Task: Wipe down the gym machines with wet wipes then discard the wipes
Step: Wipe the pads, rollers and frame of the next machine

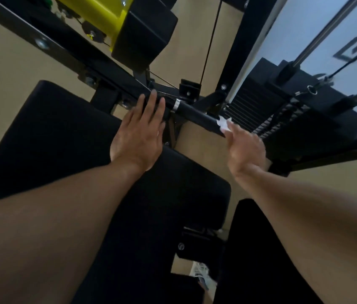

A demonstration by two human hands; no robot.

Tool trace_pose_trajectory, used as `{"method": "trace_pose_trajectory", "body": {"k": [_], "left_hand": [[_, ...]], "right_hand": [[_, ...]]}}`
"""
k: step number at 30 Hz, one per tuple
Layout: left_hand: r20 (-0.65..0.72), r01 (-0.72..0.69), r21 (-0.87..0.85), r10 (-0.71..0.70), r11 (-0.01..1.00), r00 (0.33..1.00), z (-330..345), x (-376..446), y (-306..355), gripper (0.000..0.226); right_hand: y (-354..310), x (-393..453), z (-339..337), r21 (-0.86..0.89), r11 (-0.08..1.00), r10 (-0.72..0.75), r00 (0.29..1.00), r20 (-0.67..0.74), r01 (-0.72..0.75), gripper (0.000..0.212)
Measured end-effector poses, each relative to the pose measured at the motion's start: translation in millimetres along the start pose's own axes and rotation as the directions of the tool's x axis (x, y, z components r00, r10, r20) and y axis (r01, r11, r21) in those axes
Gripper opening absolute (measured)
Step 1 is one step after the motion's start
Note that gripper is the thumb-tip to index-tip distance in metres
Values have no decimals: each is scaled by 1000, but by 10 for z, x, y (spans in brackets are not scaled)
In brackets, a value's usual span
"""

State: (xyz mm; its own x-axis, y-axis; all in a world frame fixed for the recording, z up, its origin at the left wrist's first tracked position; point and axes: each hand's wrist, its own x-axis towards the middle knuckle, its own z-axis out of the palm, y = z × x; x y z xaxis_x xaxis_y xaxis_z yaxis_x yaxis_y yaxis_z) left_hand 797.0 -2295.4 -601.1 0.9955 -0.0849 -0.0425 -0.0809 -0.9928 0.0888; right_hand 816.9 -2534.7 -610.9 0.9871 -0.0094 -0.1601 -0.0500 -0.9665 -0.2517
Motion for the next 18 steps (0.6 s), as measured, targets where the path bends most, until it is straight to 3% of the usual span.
{"method": "trace_pose_trajectory", "body": {"k": [2,5,9,14,18], "left_hand": [[-11,-5,-145,4,989,1000,-64,-26,24,57],[-59,21,-284,-39,959,998,-159,-325,5,56],[-80,8,-120,-18,993,997,-187,-1229,-124,54],[6,15,62,-15,998,1000,-153,-1829,-378,57],[37,-57,184,51,981,998,-69,-1893,-389,56]], "right_hand": [[-237,-311,9,110,993,47,999,-25,-44,46],[-580,-963,185,254,960,-116,993,-3,113,51],[-875,-1802,552,317,898,-329,944,29,304,54],[-1088,-2377,740,498,843,-199,978,-59,202,61],[-1113,-2524,910,439,875,-227,974,0,204,55]]}}
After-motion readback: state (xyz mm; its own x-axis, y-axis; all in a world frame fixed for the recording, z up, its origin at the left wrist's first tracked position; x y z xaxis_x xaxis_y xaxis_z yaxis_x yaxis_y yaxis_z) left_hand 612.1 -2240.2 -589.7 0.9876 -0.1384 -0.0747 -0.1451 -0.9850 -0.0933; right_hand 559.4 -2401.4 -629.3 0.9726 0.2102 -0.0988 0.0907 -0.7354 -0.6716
